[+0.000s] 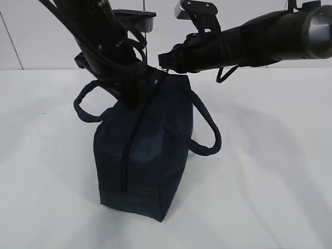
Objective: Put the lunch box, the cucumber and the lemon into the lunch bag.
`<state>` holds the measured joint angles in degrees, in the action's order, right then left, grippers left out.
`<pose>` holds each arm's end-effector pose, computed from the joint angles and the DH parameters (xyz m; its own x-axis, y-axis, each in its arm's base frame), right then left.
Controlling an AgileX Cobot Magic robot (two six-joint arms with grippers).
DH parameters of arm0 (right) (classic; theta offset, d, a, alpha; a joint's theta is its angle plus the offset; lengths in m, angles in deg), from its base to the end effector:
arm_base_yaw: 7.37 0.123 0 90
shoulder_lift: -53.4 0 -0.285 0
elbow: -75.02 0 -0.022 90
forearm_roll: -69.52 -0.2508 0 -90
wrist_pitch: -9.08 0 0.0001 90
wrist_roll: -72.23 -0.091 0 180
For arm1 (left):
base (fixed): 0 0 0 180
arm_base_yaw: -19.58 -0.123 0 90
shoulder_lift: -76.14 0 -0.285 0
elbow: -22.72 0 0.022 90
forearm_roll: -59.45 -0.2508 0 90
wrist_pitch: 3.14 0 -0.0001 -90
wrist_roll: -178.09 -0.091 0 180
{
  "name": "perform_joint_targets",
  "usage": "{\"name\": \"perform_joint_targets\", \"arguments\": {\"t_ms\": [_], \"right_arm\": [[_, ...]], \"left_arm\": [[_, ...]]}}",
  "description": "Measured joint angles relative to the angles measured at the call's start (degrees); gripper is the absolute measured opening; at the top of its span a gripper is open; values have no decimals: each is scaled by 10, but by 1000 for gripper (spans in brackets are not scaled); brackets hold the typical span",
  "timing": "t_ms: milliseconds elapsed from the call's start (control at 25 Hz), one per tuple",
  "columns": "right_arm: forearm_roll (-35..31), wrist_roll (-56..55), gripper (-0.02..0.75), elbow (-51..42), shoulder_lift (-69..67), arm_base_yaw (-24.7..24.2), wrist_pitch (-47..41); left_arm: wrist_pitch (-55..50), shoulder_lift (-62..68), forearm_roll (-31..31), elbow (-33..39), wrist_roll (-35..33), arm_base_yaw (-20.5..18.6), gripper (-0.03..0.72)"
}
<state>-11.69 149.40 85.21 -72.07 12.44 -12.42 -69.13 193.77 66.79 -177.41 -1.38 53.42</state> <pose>0.4365 0.1924 0.2271 -0.4878 -0.1170 -0.8651 -0.5869 0.7776 0.2257 0.3343 -0.2369 0.2780 -0.8299 0.4828 -0.2797 0.5308 0.8376 -0.1293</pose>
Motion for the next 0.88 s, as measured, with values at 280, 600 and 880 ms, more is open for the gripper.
{"name": "perform_joint_targets", "arguments": {"t_ms": [280, 600, 880], "right_arm": [[0, 0, 0, 0, 1, -30, -28], [-3, -3, 1, 4, 3, -56, -42], [-12, -5, 1, 5, 11, -57, -54]], "left_arm": [[-43, -6, -9, -67, -23, -1, -9], [-44, -40, 5, -74, -33, -2, -9], [-47, -91, 29, -74, -34, -2, -9]]}}
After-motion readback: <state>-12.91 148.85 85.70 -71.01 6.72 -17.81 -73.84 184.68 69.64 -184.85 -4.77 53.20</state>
